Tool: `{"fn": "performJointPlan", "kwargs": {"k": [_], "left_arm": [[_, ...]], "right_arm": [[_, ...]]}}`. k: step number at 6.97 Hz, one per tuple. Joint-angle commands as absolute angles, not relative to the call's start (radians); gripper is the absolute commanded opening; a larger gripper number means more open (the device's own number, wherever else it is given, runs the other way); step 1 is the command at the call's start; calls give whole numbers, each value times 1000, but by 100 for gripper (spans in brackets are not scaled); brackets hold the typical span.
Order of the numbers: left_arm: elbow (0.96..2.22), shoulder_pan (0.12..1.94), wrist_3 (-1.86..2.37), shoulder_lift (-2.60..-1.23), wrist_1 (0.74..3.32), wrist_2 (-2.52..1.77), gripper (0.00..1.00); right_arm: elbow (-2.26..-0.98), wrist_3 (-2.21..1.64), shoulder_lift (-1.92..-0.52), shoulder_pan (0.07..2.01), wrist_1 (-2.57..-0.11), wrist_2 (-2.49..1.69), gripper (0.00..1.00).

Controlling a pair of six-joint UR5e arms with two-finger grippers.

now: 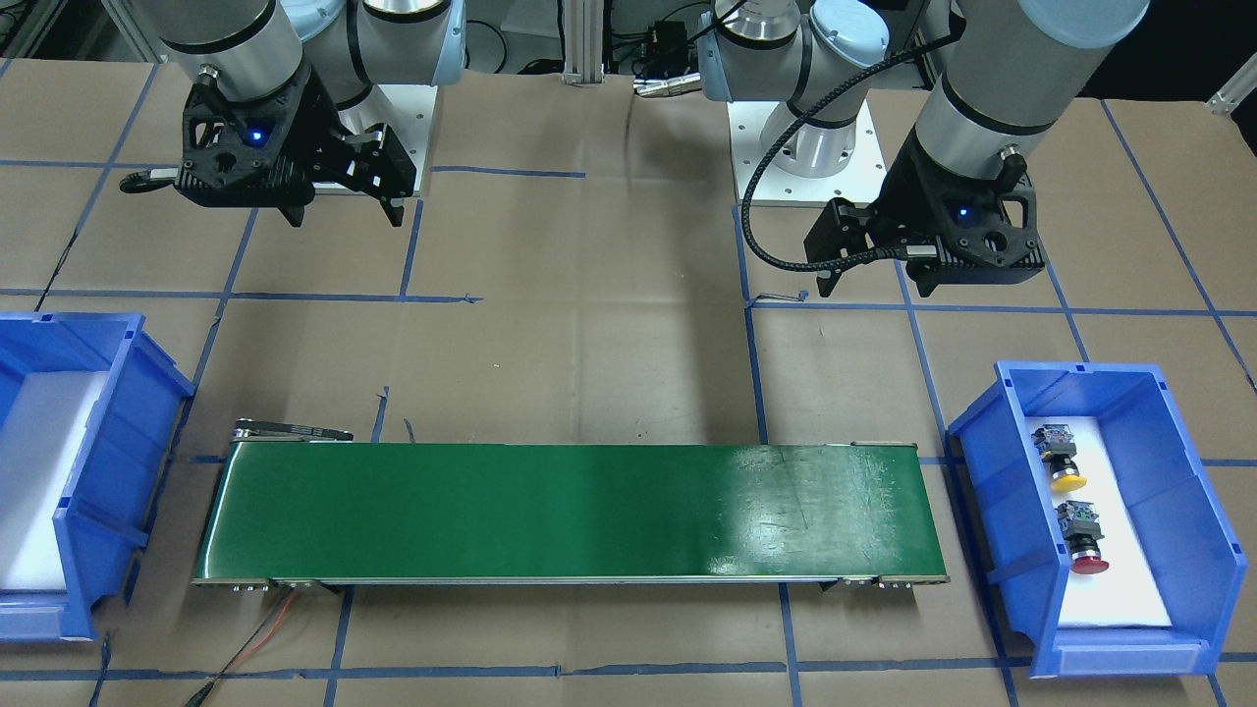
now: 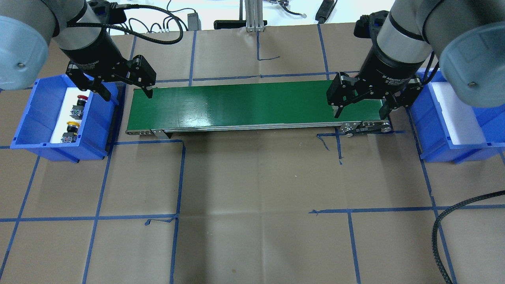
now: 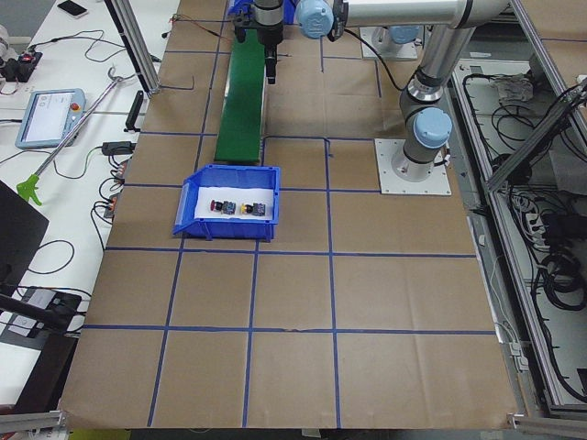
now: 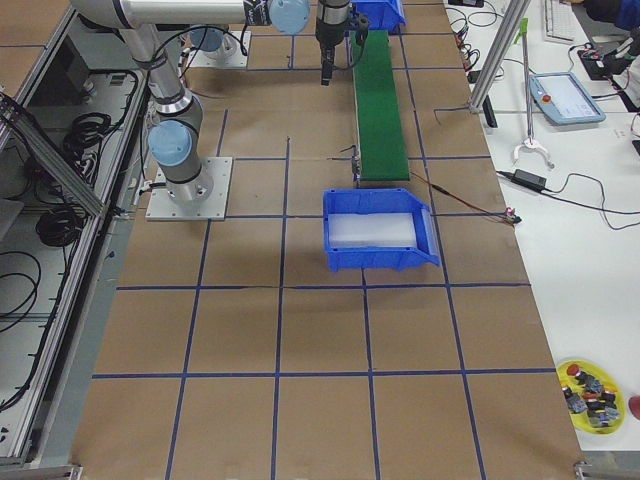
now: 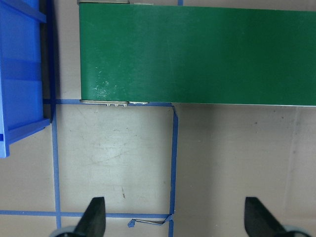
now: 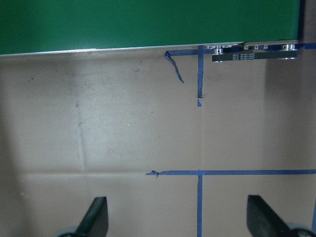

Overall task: Transport two buttons from left to right
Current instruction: 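Move the left gripper over the blue bin holding the buttons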

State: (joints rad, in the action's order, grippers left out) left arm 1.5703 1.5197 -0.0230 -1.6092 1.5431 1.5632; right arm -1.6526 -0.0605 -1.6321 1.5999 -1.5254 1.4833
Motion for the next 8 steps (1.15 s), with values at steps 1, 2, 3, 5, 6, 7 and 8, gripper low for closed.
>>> {"fn": "performJointPlan", "kwargs": {"k": [1,2,3,5,6,7,8], "left_arm": [[1571,1520,-25,-1611,1543,1563,100],[1571,1520,-25,-1611,1543,1563,100],[1572,1519,-25,-1611,1543,1566,100],[1575,1514,-25,-1615,1540,1566,100],[1577,1513,-26,-1615,1537,1568,100],[1569,1500,-44,-1614,1539,1571,100],[1562,1488,-64,-1618,1536,1574,100]], "right_arm": [[-1652,-58,-1629,1598,-1532,1483,100],[-1654,-58,-1625,1598,-1534,1485,100],[-1649,-66,-1632,1598,-1528,1470,100],[-1652,-64,-1624,1598,-1517,1477,100],[-1654,-61,-1623,1598,-1514,1482,100],[-1655,-61,-1624,1597,-1506,1485,100],[-1655,-61,-1623,1594,-1508,1488,100]]}}
